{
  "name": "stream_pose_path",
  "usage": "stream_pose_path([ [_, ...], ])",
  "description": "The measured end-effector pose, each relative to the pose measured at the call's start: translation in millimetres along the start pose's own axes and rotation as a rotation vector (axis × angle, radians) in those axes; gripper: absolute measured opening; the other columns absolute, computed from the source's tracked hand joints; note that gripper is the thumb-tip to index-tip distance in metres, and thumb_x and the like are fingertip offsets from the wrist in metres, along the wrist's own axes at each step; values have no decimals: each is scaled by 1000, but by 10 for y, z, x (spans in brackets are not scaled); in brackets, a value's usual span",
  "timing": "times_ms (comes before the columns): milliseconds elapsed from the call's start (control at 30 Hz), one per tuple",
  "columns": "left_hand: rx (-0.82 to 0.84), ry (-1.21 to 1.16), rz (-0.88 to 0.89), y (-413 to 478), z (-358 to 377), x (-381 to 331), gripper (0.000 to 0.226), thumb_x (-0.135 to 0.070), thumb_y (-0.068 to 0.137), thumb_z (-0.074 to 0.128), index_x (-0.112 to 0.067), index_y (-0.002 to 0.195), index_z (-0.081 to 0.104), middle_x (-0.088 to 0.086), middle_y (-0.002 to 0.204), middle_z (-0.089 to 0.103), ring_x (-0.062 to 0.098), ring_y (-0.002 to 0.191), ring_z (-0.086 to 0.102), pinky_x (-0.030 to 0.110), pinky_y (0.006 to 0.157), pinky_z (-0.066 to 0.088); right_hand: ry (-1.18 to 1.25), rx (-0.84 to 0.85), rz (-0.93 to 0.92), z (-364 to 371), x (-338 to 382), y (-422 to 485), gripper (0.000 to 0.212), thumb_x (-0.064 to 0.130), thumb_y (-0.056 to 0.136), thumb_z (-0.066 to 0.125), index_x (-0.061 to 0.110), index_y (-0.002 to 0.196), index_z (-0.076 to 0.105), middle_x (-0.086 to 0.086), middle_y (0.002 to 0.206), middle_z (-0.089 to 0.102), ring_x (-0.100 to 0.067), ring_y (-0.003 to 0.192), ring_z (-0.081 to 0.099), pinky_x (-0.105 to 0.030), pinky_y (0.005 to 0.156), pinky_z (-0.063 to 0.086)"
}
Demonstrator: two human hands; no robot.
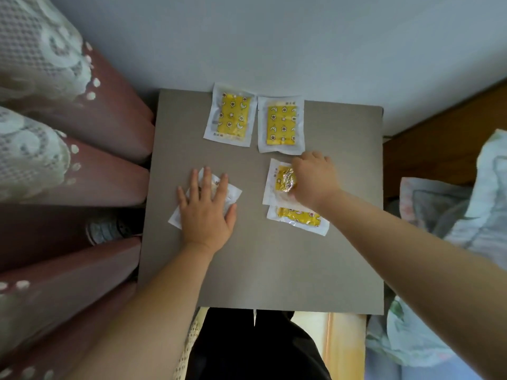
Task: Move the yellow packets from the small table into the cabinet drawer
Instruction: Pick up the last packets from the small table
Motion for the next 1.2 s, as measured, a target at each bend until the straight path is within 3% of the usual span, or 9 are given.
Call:
stream_pose_path([
  [100, 8, -5, 2, 0, -6, -7, 63, -47, 88, 30, -19, 144, 39, 18, 152, 31, 40, 142, 21, 64, 108, 22, 242, 47, 123, -199, -198, -20, 23, 25, 84, 68, 9, 99, 62, -9, 97, 61, -28, 93, 57, -32, 75, 41],
  [200, 8, -6, 0, 0, -11, -3, 63, -47, 88, 29, -18, 144, 39, 18, 152, 31, 40, 142, 21, 64, 108, 22, 440, 167, 205, -233, -412, -158, 27, 30, 79, 74, 8, 84, 60, -6, 83, 54, -26, 81, 56, -27, 60, 38],
  [267, 10, 0, 3, -1, -15, -5, 63, -47, 88, 28, -19, 144, 39, 17, 152, 30, 40, 142, 21, 64, 108, 22, 353, 264, 181, -26, -341, -289, 32, 34, 76, 76, 10, 87, 59, -4, 95, 50, -27, 94, 53, -27, 66, 38],
  [367, 14, 7, -2, 1, -14, 3, 63, -48, 89, 27, -19, 144, 38, 17, 153, 29, 39, 142, 20, 63, 109, 21, 156, 160, 146, 271, -183, -379, 43, 32, 76, 75, 12, 110, 57, -8, 118, 45, -28, 111, 42, -33, 82, 39],
  [567, 12, -7, -9, -10, -12, 8, 62, -47, 89, 29, -19, 142, 41, 17, 152, 31, 39, 142, 22, 63, 109, 23, 166, 51, 245, 356, -212, -345, 49, 30, 75, 72, 14, 112, 43, -5, 105, 60, -26, 101, 53, -31, 74, 29],
  [767, 29, 12, -9, -9, -9, 18, 63, -48, 89, 26, -20, 144, 37, 16, 153, 29, 38, 142, 20, 61, 110, 21, 112, 68, 216, 299, -220, -331, 46, 41, 76, 70, 12, 109, 56, -9, 118, 47, -28, 112, 43, -33, 89, 36],
  [933, 67, -83, -13, 31, -37, -3, 70, -51, 85, 30, -20, 148, 32, 16, 155, 25, 36, 144, 17, 59, 112, 16, 269, 84, 225, 316, -157, -287, 48, 28, 80, 71, 7, 113, 45, -10, 115, 53, -30, 107, 51, -33, 78, 39],
  [1067, 63, -454, -216, 138, -176, 171, 75, -32, 92, 54, -16, 153, 12, 12, 160, 4, 27, 148, 1, 46, 118, 2, 290, 118, 288, 298, -148, -207, 39, 20, 79, 66, 10, 110, 45, -9, 109, 60, -29, 102, 56, -32, 74, 41],
  [1200, 43, -323, -389, 52, -306, 359, 87, -43, 79, 72, -11, 146, 27, 10, 151, 28, 30, 137, 25, 42, 110, 24, 186, 134, 311, 313, -145, -237, 45, 22, 82, 60, 8, 121, 44, -10, 125, 48, -28, 117, 45, -33, 90, 39],
])
Point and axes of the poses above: each hand's wrist, its own y-axis towards the middle knuckle, its own z-axis out of the palm, x = y × z, the point moved 9 cm from there along y, towards the middle knuckle
